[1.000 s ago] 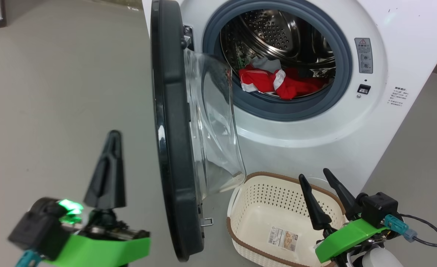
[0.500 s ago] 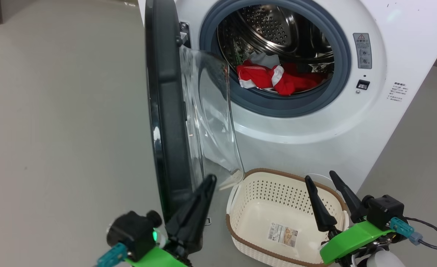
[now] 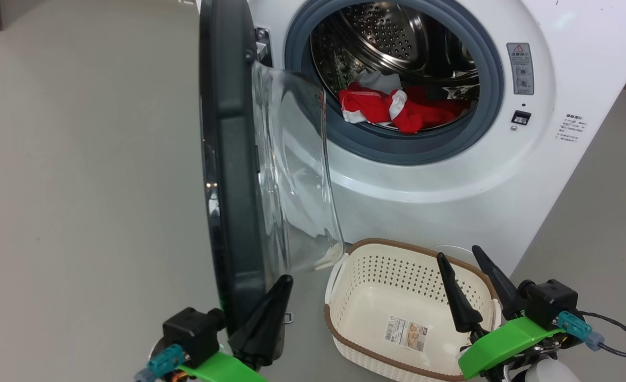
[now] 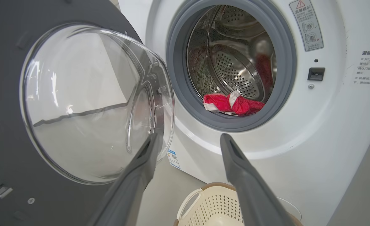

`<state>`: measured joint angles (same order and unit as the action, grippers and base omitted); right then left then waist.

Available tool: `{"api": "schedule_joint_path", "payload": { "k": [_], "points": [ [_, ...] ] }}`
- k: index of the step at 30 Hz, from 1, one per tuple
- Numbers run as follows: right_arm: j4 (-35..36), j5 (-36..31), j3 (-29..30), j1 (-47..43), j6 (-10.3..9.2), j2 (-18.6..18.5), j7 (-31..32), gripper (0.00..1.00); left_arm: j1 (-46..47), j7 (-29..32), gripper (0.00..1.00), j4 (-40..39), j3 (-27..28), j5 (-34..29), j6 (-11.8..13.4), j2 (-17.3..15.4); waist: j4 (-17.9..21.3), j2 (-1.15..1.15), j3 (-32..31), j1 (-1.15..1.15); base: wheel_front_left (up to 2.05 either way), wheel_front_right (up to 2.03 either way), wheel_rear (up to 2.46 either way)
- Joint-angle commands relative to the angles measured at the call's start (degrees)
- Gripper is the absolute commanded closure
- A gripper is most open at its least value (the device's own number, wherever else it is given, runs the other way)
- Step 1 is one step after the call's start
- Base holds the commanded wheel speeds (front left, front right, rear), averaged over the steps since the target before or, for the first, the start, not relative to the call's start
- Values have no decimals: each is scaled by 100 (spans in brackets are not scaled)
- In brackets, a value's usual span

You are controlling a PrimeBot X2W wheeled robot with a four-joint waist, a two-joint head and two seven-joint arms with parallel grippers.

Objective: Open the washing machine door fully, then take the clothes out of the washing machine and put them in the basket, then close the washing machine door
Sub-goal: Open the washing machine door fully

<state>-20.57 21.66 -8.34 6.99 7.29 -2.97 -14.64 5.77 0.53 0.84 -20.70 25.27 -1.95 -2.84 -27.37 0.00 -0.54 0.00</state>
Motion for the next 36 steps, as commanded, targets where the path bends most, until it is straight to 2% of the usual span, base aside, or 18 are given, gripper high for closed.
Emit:
{"api": "schedule_joint_path", "payload": {
  "k": [1,12,26,30,36],
  "points": [
    [103,-21,-108,156,20,9,-36,0,102,-73,100,-59,328,10,124,-85,-18,0,-7,0,0,0,0],
    [15,-69,-161,155,20,9,-36,0,18,-281,100,4,850,43,496,-309,-130,0,46,0,0,0,0],
    [-123,-285,-196,351,20,9,-36,0,-162,-490,100,-90,1809,212,1193,-558,-185,0,311,0,0,0,0],
    [-138,-357,-168,377,20,9,-36,0,-159,-522,100,-78,2015,274,1276,-642,-181,0,353,0,0,0,0],
    [-175,-431,-88,457,20,-21,-36,0,-5,-643,100,180,2406,450,1239,-898,-162,0,421,0,0,0,0]
  ]
}}
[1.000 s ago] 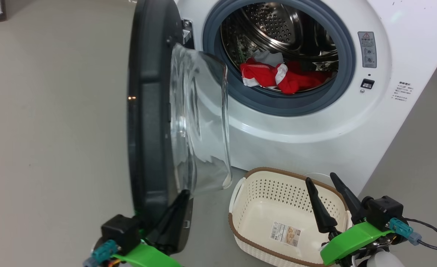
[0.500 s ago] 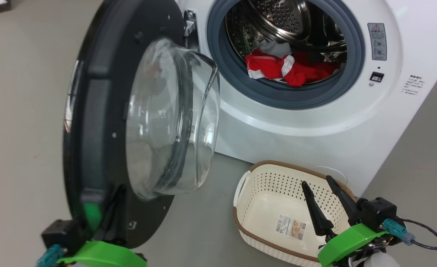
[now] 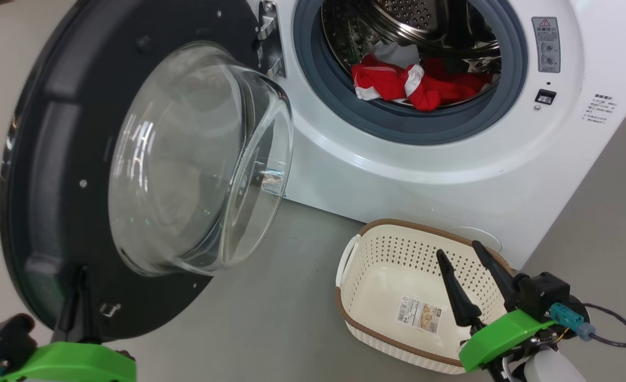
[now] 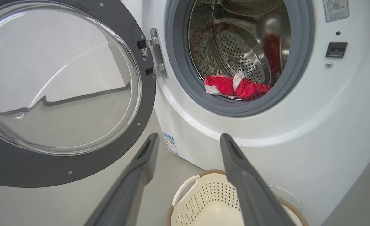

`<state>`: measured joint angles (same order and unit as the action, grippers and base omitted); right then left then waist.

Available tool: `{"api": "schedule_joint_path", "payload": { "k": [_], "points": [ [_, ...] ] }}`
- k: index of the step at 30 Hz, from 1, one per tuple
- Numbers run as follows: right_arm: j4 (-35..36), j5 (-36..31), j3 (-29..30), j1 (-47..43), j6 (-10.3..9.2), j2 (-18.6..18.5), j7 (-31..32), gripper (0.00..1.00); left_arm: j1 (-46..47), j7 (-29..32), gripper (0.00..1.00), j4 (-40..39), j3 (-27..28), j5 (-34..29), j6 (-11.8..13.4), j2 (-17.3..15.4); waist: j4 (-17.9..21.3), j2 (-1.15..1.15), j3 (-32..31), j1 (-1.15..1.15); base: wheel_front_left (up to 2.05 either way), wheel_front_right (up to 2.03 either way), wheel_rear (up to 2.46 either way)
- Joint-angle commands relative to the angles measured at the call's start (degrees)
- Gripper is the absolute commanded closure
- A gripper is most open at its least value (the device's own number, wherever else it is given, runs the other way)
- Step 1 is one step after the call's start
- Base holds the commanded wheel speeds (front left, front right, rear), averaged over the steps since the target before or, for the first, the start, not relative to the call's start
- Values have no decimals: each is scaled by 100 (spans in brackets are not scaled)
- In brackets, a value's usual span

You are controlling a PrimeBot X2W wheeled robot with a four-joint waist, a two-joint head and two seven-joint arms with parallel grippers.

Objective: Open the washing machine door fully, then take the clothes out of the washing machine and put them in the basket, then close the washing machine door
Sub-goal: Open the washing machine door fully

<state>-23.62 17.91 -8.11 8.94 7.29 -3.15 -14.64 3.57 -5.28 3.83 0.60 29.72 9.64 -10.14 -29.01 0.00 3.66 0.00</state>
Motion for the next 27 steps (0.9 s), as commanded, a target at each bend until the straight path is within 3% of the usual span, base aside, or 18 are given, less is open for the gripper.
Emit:
{"api": "schedule_joint_path", "payload": {
  "k": [1,10,27],
  "points": [
    [135,-67,-102,281,20,-17,-36,0,238,-70,100,-75,322,24,77,-208,6,0,13,0,0,0,0],
    [192,-147,-59,365,20,-146,-36,0,560,-105,100,488,657,268,70,-413,25,0,175,0,0,0,0],
    [150,-208,-187,591,20,-258,-36,0,1559,-613,100,2026,1006,560,-257,-782,3,0,623,0,0,0,0]
  ]
}}
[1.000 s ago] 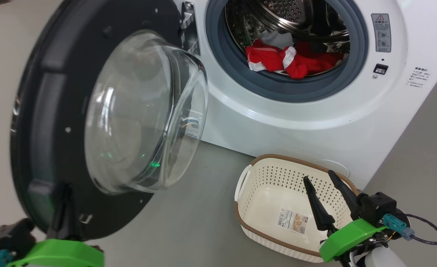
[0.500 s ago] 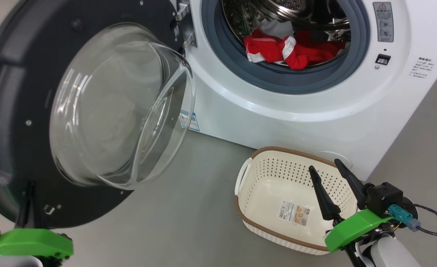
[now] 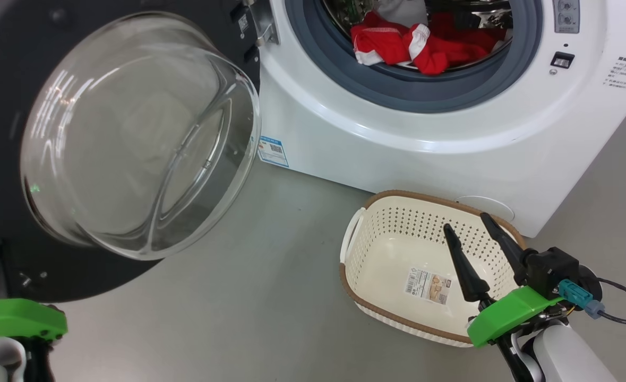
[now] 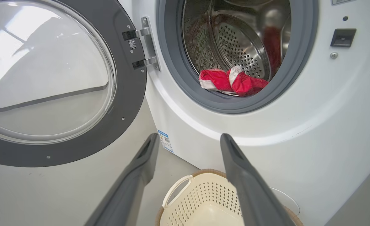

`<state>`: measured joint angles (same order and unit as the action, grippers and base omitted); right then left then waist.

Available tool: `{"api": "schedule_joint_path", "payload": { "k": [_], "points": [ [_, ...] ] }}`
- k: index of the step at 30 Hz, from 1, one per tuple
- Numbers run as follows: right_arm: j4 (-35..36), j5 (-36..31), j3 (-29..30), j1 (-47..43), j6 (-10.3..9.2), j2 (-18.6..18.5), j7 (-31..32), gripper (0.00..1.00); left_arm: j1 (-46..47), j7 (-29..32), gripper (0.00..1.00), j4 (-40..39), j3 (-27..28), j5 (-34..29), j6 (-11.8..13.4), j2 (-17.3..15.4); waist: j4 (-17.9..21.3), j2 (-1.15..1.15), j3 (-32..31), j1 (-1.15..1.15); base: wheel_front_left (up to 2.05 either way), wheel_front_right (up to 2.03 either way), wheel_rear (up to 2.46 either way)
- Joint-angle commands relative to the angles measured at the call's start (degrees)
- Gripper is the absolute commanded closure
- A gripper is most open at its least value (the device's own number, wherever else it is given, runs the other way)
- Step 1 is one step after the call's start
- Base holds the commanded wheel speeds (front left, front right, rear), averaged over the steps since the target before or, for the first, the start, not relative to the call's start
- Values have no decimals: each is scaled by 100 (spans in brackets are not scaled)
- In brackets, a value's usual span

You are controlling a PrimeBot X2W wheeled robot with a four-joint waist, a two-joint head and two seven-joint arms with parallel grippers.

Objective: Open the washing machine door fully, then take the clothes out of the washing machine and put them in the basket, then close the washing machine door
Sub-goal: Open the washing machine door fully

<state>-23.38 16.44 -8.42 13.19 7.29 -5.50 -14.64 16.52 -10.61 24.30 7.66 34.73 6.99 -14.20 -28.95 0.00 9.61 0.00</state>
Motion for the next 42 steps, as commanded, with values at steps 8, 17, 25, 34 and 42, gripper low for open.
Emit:
{"api": "schedule_joint_path", "payload": {
  "k": [8,17,25,34,42],
  "points": [
    [101,-67,-177,169,20,-87,-36,0,587,-236,100,573,335,37,-54,-485,7,0,66,0,0,0,0],
    [75,-55,-136,85,20,-79,-36,0,780,-339,100,1121,264,-18,-217,-531,32,0,-64,0,0,0,0],
    [131,16,11,-83,20,64,-36,0,472,-418,0,697,227,-253,-241,-499,83,0,-370,0,0,0,0],
    [310,-26,215,-190,20,183,-36,0,-205,-432,0,-919,196,-316,-407,-394,439,0,-613,0,0,0,0],
    [670,-266,524,-270,20,227,-36,0,-474,-235,0,-2199,-158,7,-922,-246,959,0,-707,0,0,0,0]
  ]
}}
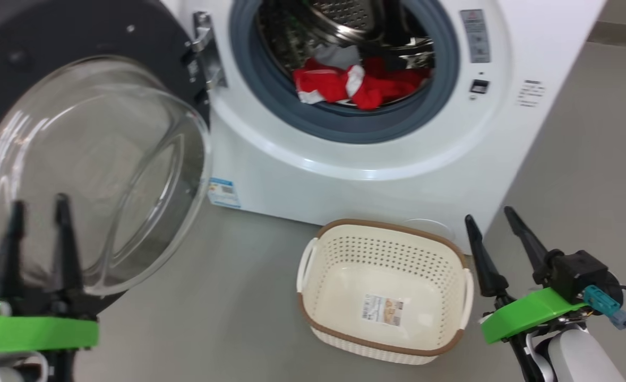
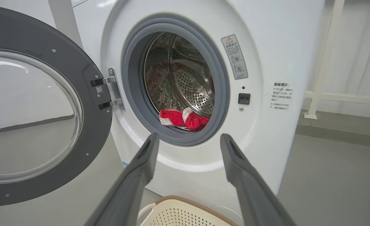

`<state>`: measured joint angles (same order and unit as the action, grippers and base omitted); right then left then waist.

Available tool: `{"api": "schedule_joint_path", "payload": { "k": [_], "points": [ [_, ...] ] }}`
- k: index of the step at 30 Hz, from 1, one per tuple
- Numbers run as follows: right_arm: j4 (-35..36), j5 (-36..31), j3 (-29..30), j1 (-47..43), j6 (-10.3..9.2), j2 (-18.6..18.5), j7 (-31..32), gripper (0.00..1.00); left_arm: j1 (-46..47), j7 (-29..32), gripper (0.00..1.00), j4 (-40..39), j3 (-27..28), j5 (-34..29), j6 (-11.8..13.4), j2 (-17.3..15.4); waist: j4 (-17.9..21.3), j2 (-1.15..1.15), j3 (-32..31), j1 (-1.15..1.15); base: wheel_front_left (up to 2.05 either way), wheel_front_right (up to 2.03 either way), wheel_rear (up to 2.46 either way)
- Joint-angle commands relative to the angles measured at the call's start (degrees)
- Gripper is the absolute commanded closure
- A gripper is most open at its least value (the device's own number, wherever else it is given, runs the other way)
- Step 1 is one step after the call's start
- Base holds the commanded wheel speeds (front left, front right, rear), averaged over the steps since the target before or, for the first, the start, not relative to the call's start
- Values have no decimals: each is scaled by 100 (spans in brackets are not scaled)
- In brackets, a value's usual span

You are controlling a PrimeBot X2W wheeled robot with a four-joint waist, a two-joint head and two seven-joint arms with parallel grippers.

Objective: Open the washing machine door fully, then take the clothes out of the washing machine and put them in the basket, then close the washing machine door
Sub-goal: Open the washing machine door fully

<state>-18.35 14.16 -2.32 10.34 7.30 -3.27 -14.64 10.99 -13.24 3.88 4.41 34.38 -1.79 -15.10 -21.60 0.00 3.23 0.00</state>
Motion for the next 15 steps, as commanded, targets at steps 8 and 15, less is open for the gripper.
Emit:
{"api": "schedule_joint_path", "payload": {
  "k": [8,15],
  "points": [
    [562,-251,86,-113,19,30,-36,0,-184,69,0,-321,-268,151,-314,9,897,0,-122,0,0,0,0],
    [811,-301,85,-177,19,35,-36,0,-422,-73,0,-156,-355,-54,-329,110,1448,0,-87,0,0,0,0]
  ]
}}
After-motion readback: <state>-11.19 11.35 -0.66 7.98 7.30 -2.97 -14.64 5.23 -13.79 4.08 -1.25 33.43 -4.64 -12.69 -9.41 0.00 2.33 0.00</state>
